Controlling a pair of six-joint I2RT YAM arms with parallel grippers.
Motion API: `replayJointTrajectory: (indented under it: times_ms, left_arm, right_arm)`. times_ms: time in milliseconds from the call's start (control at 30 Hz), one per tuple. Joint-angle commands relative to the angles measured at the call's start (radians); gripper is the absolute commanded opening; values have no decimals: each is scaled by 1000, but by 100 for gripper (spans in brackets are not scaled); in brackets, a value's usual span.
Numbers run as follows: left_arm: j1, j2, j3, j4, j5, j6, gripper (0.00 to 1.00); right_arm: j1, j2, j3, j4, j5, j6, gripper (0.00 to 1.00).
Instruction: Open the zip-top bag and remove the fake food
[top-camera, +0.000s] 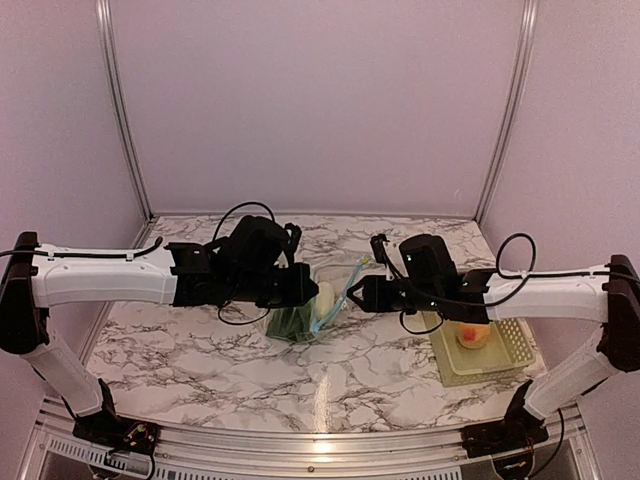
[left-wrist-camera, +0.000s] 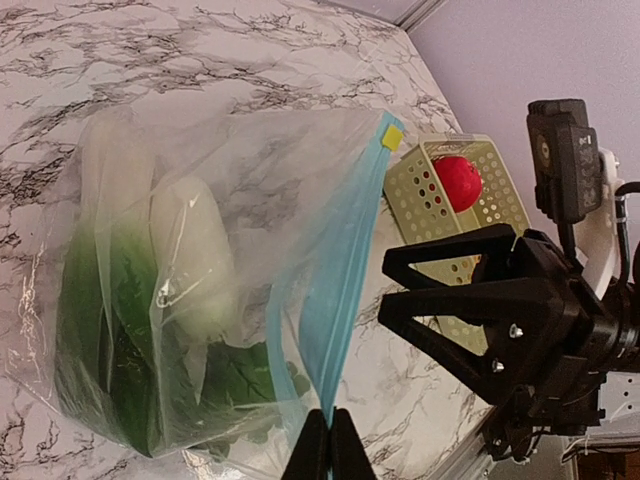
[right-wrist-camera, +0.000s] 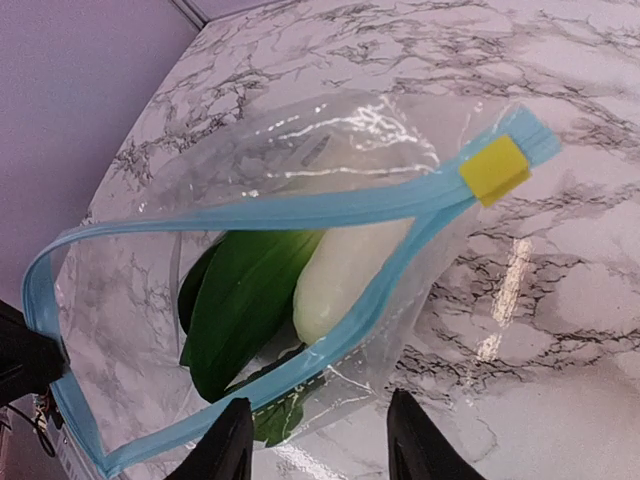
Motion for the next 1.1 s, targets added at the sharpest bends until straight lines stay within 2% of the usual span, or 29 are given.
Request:
replayJointTrajectory:
  times_ms: [0,367,433,500,567,633,733,833,933,1067]
  left_arm:
    - [-13,5,9,32,4,-3,0]
    - [-21,8,5,60,23,9,0]
    - [-22,4,6,60,19,12,10]
    - [-21,-7,1,66,10,16,27]
    - [-22,-25,-8,72,-2,18,36]
    - [-21,-49,-22,75,-19,17,41]
    - [-17,-87,-53,63,-76,-1,43]
    - [16,-105,-85,19,-128,-40,40]
    - [67,-96,-133,34,-100,-54,37]
    - [123,-29,-139,70,-39,-17,35]
  right_arm:
    - [29,100,68,127,-41,44,43]
    - [34,211,75,240,-69,112,41]
    - [34,231,78,254,-73,126,41]
    - [34,255,83,258,-76,133,41]
    - [34,268,81,265,-79,138,41]
    - [34,275,79,272,-81,140,41]
    - [34,288,78,278,-82,144,42]
    - [34,299,65,297,-94,156,43]
    - [34,306,56,305,-97,165,45]
    - [34,308,47,297,-72,162,54]
